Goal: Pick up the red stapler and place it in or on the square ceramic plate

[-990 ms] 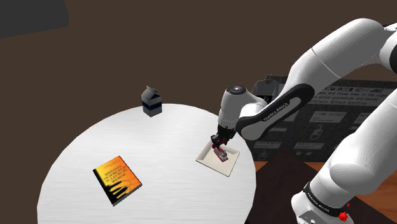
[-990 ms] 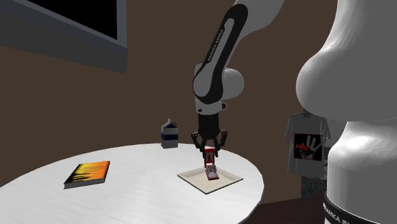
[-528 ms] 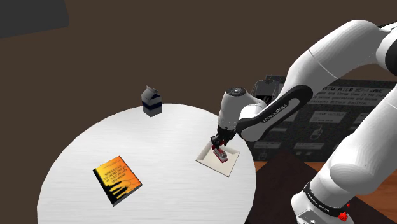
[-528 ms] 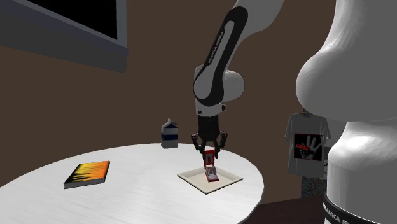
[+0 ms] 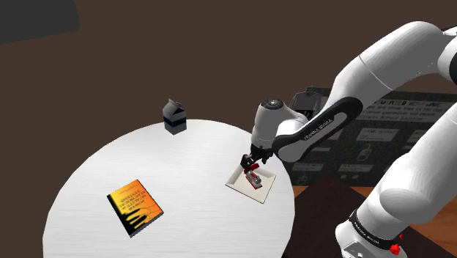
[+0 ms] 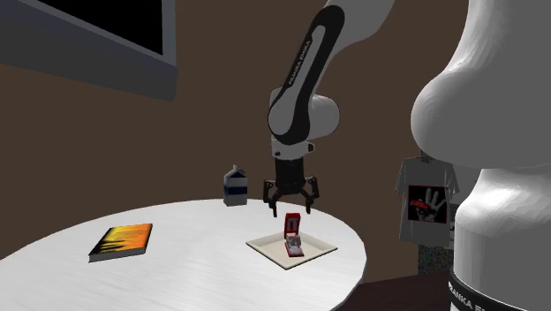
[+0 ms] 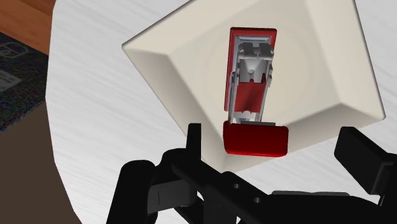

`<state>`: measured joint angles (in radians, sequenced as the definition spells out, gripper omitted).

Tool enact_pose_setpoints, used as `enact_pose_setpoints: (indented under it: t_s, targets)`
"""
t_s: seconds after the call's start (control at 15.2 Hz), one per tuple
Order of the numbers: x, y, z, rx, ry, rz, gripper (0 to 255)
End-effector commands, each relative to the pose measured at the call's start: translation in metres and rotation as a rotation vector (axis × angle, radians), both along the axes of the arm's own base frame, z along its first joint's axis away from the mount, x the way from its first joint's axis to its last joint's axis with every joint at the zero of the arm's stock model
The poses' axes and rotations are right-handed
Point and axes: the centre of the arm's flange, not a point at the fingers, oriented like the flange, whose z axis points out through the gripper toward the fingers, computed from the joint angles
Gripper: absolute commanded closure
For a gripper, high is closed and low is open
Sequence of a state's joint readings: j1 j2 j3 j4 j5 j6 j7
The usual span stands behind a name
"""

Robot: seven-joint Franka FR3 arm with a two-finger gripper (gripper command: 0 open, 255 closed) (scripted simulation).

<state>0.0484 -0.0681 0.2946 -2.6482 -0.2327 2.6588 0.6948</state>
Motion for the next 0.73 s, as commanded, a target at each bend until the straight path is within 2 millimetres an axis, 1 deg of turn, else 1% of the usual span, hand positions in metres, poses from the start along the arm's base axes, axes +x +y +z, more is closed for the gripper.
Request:
enact_pose_setpoints:
  t_s: [0.0,0.13,0.66]
  targets:
    - [-0.001,0.002,0.02,0.001,0.0,0.0,0]
    - [-0.004,0.005,0.044,0.001,0.0,0.0,0]
    - [-0.004,0.005,0.044,0.001,0.0,0.0,0]
